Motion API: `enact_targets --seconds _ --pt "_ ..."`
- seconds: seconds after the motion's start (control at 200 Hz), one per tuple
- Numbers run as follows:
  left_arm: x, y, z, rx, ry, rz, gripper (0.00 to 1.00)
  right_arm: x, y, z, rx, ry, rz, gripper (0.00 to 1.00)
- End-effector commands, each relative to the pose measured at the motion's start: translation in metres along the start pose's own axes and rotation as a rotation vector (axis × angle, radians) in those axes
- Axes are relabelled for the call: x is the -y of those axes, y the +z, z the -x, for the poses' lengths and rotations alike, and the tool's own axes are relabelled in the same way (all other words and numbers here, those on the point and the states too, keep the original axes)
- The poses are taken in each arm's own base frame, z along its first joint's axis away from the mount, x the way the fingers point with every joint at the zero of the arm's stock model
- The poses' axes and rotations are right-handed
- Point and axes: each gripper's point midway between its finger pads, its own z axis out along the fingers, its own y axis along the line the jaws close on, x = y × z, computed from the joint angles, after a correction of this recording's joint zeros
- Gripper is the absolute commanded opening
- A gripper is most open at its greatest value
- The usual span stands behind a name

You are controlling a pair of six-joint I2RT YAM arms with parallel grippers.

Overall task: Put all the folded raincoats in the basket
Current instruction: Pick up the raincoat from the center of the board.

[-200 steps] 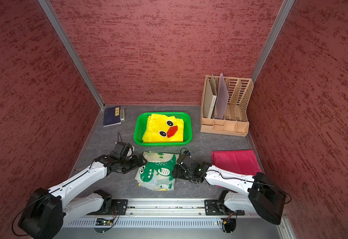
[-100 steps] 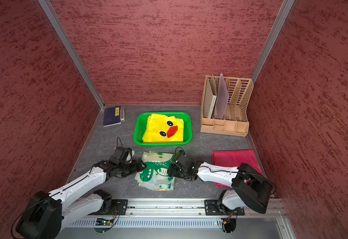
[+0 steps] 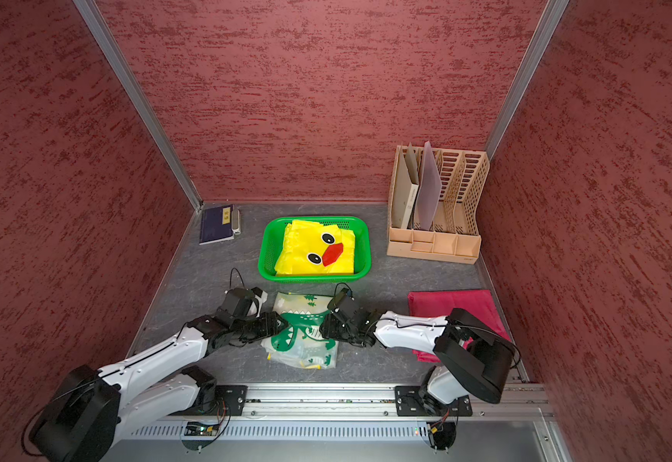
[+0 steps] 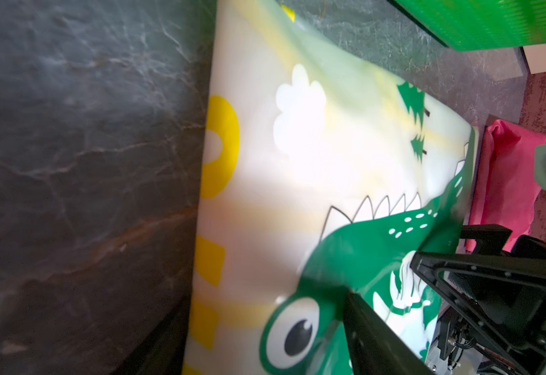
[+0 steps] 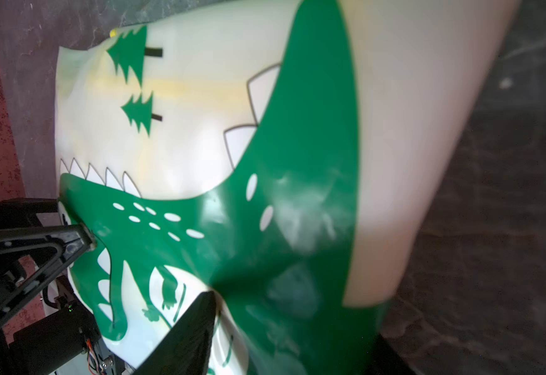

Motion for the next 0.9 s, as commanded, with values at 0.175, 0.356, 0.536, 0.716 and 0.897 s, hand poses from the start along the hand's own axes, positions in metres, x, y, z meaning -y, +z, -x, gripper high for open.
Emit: enact_targets --seconds 0.175,0.356,0.536,0.716,0.897 --pt "0.012 0.002 -0.007 -0.007 0.018 -0.028 0.57 0.006 0.005 -0.007 -0.032 -0.019 -0.082 0.33" --pt "0.022 -0.002 -0.005 0.006 0.038 -0.027 0.36 -0.001 0.002 -0.004 -0.019 -0.031 -0.072 0.15" --pt "0.037 -0.015 0.001 0.050 0.064 -0.038 0.16 -0.010 -0.010 0.001 0.001 -0.073 -0.085 0.00" --pt "0.047 -0.027 0.003 0.075 0.070 -0.044 0.00 -0.026 -0.029 0.008 0.040 -0.111 -0.066 0.00" --pt "0.063 -0.047 0.007 0.113 0.092 -0.046 0.00 -0.042 -0.049 0.014 0.072 -0.139 -0.033 0.00"
